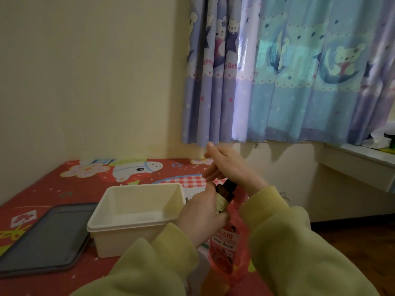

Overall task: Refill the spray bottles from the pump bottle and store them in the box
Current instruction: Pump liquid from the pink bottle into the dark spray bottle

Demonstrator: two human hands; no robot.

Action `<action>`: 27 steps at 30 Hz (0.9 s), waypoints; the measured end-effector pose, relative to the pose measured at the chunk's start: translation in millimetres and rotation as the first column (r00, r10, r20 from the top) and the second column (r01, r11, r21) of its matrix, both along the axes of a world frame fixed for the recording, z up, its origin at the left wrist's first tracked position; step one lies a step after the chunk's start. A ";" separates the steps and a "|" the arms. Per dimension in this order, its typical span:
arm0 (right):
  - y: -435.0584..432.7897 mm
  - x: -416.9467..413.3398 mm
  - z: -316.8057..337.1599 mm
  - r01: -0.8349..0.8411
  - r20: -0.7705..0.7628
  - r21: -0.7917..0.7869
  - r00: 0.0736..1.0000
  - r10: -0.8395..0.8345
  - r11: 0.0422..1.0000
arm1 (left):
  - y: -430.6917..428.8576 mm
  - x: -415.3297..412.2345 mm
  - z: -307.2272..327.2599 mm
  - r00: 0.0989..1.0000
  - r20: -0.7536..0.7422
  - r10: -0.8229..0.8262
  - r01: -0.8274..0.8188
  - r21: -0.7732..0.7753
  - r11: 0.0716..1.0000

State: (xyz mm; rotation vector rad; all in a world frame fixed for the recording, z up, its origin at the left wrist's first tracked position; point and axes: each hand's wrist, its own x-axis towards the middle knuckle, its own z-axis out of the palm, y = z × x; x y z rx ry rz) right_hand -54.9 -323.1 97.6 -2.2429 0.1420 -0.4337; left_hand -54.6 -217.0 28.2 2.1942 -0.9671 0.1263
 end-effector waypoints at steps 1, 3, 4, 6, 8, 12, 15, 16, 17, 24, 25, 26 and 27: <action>1.4 0.3 1.7 -0.002 -0.013 -0.019 1.000 0.001 1.000 | 1.1 0.3 1.7 1.000 -0.003 -0.008 0.008 0.003 1.000; 3.5 1.3 7.9 -0.005 -0.042 -0.056 0.999 0.003 0.998 | 3.3 0.6 7.5 1.000 -0.004 -0.027 0.027 -0.014 1.000; 3.6 1.0 11.7 -0.009 -0.052 -0.060 0.999 0.006 0.998 | 3.7 0.8 10.8 0.999 0.003 -0.032 0.032 -0.026 0.999; 3.1 -0.2 16.5 -0.023 -0.055 -0.028 0.998 0.021 0.999 | 4.1 0.5 14.5 0.999 0.025 -0.026 0.026 -0.032 0.999; 2.4 -1.8 16.2 -0.024 -0.037 -0.016 0.999 0.024 1.000 | 2.8 -0.7 12.2 0.999 0.031 -0.022 0.023 -0.043 0.999; 0.2 -1.7 3.1 0.005 0.015 -0.049 1.000 -0.005 0.999 | -1.6 0.1 -1.0 0.999 -0.030 -0.011 0.010 -0.056 0.998; -0.4 -0.7 -1.1 0.018 0.031 -0.037 0.999 -0.017 0.999 | -1.8 2.0 -5.0 0.999 -0.051 -0.014 0.011 -0.063 0.998; 0.3 -1.1 -1.2 0.015 0.029 -0.020 0.999 -0.014 1.000 | -0.9 1.9 -4.9 0.999 -0.051 -0.013 0.010 -0.060 0.998; 0.6 -1.0 -1.5 0.012 0.022 -0.007 1.000 -0.011 1.000 | -0.4 2.0 -4.3 0.998 -0.054 -0.013 0.010 -0.052 0.999; 2.0 -0.5 14.2 -0.015 -0.043 -0.030 0.999 0.014 0.999 | 4.1 2.2 12.6 0.999 0.001 -0.045 0.045 -0.017 0.999; 1.6 -1.3 14.6 -0.021 -0.037 -0.023 0.999 0.020 1.000 | 3.5 1.8 12.2 0.999 0.007 -0.042 0.042 -0.016 0.999; 1.2 -2.2 13.5 -0.022 -0.023 -0.021 1.000 0.021 1.000 | 2.8 1.0 10.6 0.999 0.003 -0.037 0.037 -0.015 0.999; 0.6 -2.5 11.2 -0.017 -0.005 -0.020 1.000 0.017 1.000 | 2.0 0.7 8.5 0.999 -0.006 -0.032 0.032 -0.014 0.999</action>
